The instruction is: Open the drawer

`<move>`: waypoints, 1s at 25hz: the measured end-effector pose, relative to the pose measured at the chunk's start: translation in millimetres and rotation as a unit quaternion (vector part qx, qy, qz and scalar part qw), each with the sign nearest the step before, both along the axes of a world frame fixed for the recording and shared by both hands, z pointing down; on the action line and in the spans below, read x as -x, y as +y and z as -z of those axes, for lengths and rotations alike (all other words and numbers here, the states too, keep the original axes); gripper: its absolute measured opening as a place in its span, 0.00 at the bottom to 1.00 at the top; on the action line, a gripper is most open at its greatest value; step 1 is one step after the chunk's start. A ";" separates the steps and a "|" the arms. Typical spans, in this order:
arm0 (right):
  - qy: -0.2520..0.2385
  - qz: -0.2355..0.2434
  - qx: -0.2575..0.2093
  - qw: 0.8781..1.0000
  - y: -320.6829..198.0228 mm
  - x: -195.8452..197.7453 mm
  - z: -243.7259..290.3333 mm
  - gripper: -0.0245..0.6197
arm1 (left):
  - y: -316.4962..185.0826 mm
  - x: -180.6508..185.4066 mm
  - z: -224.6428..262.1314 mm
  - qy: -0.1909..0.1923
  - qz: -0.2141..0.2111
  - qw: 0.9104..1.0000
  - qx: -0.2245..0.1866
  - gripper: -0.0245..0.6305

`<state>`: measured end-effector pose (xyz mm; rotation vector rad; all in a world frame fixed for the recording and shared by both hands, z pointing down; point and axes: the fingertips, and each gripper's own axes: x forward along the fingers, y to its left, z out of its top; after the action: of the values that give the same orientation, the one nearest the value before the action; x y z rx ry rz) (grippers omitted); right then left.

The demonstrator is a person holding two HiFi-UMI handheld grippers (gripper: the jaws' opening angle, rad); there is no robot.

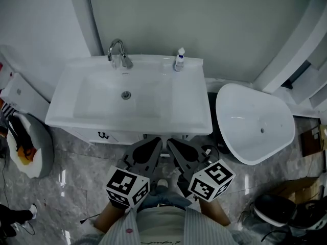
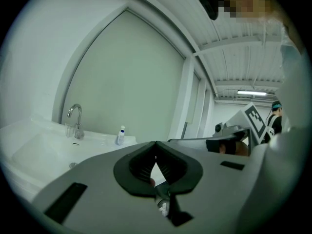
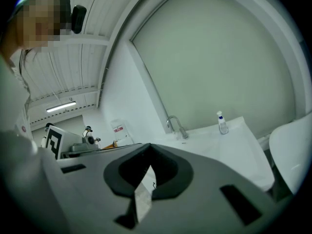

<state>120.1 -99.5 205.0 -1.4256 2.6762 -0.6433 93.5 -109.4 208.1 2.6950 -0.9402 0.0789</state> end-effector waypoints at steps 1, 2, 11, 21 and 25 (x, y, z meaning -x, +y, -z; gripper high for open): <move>-0.001 0.001 0.000 1.000 0.7 1.6 -0.1 0.05 | 0.8 1.2 -0.2 0.000 -0.002 1.000 0.001 0.06; -0.002 0.001 0.000 1.000 1.4 2.8 -0.5 0.05 | 1.5 2.2 -0.5 0.000 -0.004 1.000 0.002 0.06; -0.017 -0.003 0.003 1.000 2.9 1.2 -1.8 0.05 | 2.7 3.9 2.7 0.008 -0.007 1.000 -0.003 0.06; -0.014 0.006 0.007 1.000 11.6 -0.2 -3.2 0.05 | 11.2 2.9 2.9 0.015 -0.002 1.000 0.001 0.06; -0.006 0.010 0.011 1.000 11.4 0.4 -5.8 0.05 | 11.4 3.5 0.5 0.014 0.002 1.000 0.007 0.06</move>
<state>119.8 -88.1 210.8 -1.3966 2.6855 -0.6828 90.0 -98.0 207.7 2.6750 -0.9333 0.0466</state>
